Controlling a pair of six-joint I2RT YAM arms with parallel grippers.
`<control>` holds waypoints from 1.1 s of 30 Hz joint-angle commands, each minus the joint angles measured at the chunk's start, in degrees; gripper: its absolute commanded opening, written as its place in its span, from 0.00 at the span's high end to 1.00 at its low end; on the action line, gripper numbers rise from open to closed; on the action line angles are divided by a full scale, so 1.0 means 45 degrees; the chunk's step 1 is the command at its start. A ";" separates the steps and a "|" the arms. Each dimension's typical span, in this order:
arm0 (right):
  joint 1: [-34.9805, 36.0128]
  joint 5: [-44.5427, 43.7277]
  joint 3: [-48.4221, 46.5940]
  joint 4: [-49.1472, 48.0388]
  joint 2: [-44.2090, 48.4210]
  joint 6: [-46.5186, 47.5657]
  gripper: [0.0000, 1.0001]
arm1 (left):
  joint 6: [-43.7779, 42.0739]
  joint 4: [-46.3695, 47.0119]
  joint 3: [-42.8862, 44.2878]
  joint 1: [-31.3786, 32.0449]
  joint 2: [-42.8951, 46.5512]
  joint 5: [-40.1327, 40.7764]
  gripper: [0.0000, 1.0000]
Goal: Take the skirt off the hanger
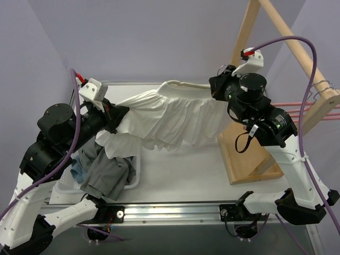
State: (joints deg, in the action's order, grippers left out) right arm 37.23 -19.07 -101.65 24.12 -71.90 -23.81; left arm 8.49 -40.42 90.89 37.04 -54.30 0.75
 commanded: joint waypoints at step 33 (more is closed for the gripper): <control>-0.3702 1.1504 -0.1668 -0.6828 -0.0273 -0.9419 1.00 | -0.0596 -0.3298 0.5150 -0.1471 -0.2466 0.0043 0.98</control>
State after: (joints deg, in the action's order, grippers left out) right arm 22.11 30.96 -103.50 -7.49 -74.13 -71.70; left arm 7.11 -54.00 106.80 31.62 -70.15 -7.29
